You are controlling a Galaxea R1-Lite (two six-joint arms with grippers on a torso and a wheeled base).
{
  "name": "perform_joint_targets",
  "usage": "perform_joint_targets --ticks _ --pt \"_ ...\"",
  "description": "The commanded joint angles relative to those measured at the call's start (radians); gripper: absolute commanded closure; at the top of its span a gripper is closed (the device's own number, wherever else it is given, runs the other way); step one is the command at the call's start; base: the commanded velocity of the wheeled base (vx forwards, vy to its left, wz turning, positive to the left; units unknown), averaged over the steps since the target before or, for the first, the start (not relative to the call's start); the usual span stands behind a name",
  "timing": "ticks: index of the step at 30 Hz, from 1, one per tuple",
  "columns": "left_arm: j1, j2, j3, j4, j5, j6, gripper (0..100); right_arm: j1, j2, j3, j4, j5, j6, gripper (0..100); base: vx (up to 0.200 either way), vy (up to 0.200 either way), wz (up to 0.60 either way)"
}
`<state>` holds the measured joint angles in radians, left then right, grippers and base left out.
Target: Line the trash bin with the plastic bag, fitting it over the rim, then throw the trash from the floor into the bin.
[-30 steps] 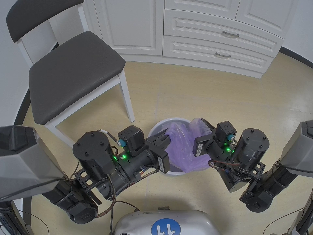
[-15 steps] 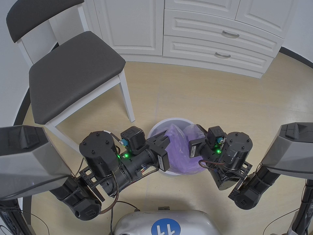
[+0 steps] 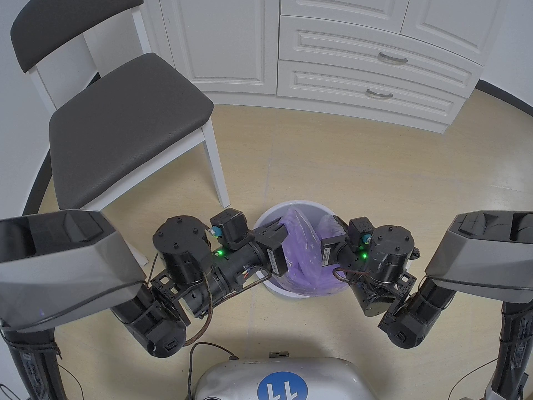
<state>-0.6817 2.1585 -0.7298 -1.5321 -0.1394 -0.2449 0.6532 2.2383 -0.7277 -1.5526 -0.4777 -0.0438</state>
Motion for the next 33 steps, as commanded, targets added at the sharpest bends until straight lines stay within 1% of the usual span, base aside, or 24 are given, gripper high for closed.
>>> perform_joint_targets --ticks 1,3,5,9,13,15,18,20,26,33 --pt "0.021 0.135 -0.094 -0.002 0.006 -0.051 100 -0.004 0.064 -0.053 -0.018 0.011 0.033 100 0.0 0.0 0.0" --pt "0.024 0.155 -0.114 -0.002 0.007 -0.063 100 -0.007 0.075 -0.067 -0.018 0.011 0.039 100 0.0 0.0 0.0" --pt "0.045 0.195 -0.169 -0.002 0.012 -0.077 100 -0.01 0.095 -0.108 -0.018 0.011 0.07 100 0.0 0.0 0.0" --pt "0.073 0.199 -0.206 -0.002 0.014 -0.096 100 -0.003 0.127 -0.187 -0.018 0.01 0.14 100 0.0 0.0 0.0" --pt "0.076 0.205 -0.227 0.0 0.015 -0.114 100 0.003 0.17 -0.256 -0.018 0.008 0.191 100 0.0 0.0 0.0" --pt "0.079 0.228 -0.261 -0.002 0.027 -0.125 100 0.005 0.193 -0.289 -0.018 0.007 0.217 100 0.0 0.0 0.0" --pt "0.08 0.265 -0.316 -0.002 0.078 -0.168 100 0.002 0.211 -0.302 -0.018 0.007 0.22 100 0.0 0.0 0.0" --pt "0.08 0.287 -0.344 -0.002 0.092 -0.191 100 -0.001 0.225 -0.306 -0.018 0.008 0.22 100 0.0 0.0 0.0" --pt "0.085 0.345 -0.378 -0.002 0.092 -0.205 100 -0.024 0.265 -0.342 -0.018 0.007 0.22 100 0.0 0.0 0.0" --pt "0.077 0.385 -0.404 -0.002 0.093 -0.237 100 -0.03 0.268 -0.342 -0.018 0.011 0.22 100 0.0 0.0 0.0"
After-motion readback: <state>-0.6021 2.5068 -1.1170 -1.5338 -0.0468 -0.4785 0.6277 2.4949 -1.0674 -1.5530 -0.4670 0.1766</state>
